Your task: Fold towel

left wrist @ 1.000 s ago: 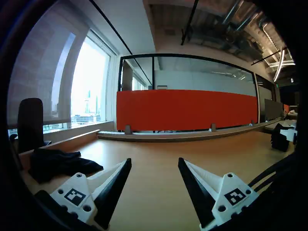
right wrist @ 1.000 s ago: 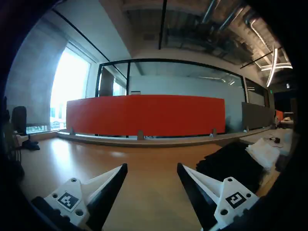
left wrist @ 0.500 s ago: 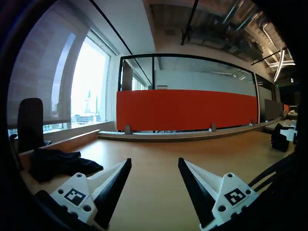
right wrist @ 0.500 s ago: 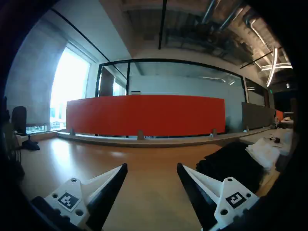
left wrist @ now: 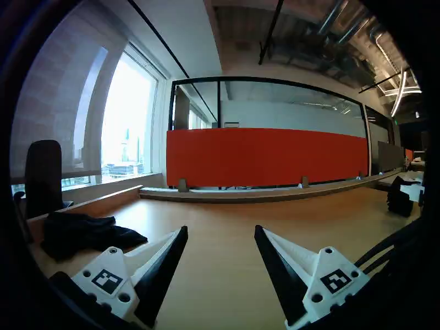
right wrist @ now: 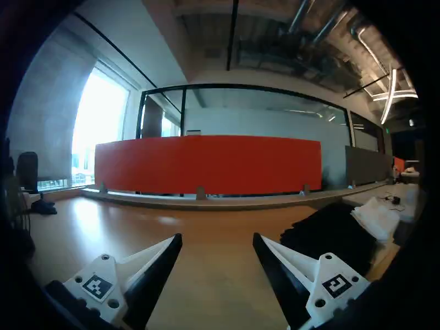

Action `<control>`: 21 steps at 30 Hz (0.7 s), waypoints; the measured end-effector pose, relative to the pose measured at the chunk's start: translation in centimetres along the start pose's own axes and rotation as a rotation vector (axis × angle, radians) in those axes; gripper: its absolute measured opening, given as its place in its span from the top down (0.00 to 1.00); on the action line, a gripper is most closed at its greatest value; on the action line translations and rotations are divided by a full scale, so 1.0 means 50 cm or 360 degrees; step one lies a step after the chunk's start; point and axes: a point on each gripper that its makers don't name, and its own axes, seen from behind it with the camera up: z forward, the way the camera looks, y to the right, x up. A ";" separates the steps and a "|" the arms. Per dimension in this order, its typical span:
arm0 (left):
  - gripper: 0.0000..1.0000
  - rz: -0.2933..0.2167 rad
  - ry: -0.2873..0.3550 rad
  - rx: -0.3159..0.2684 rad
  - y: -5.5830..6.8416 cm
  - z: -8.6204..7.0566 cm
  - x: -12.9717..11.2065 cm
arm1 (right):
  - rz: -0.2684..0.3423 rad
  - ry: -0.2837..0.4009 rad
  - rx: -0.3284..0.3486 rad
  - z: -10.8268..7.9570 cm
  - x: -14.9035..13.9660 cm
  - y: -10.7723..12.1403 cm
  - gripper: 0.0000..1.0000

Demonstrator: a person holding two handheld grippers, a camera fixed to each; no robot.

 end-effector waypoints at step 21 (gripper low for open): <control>0.10 0.0001 -0.0001 0.0000 0.000 -0.001 0.005 | 0.0000 0.0000 0.0000 0.001 -0.001 0.000 0.00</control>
